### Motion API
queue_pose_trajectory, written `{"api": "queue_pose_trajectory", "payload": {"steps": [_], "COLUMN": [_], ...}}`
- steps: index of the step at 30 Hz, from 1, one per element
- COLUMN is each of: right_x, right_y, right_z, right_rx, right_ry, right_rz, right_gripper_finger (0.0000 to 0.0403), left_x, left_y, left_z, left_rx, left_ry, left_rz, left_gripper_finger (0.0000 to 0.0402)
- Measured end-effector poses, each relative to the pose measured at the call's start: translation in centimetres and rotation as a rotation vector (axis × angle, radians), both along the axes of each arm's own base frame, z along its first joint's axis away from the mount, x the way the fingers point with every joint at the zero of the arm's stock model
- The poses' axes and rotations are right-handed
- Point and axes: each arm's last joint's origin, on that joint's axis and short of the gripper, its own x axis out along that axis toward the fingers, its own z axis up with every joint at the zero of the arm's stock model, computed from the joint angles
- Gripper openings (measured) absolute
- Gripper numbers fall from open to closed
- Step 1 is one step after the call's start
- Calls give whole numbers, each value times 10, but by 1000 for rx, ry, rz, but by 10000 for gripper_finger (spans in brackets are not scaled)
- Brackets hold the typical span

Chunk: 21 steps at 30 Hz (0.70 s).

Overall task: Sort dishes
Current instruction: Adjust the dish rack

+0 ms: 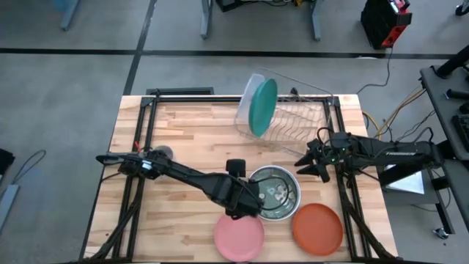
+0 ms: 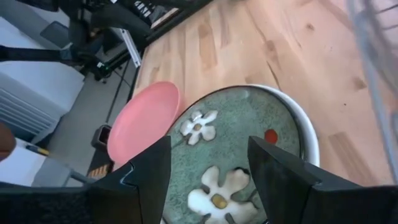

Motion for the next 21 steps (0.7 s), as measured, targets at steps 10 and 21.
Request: {"api": "queue_pose_trajectory", "payload": {"steps": [10, 21], "right_x": [-1, -5], "right_y": [0, 0], "right_z": [12, 61], "right_rx": [-15, -84], "right_ry": [-8, -160], "right_rz": [-7, 11], "right_gripper_finger": [199, 199], "left_x": [1, 17], "left_y": [1, 37], "left_z": [0, 5], "left_rx": [8, 276], "left_ry": [-34, -72], "left_rz": [53, 23], "left_gripper_finger": [231, 231]}}
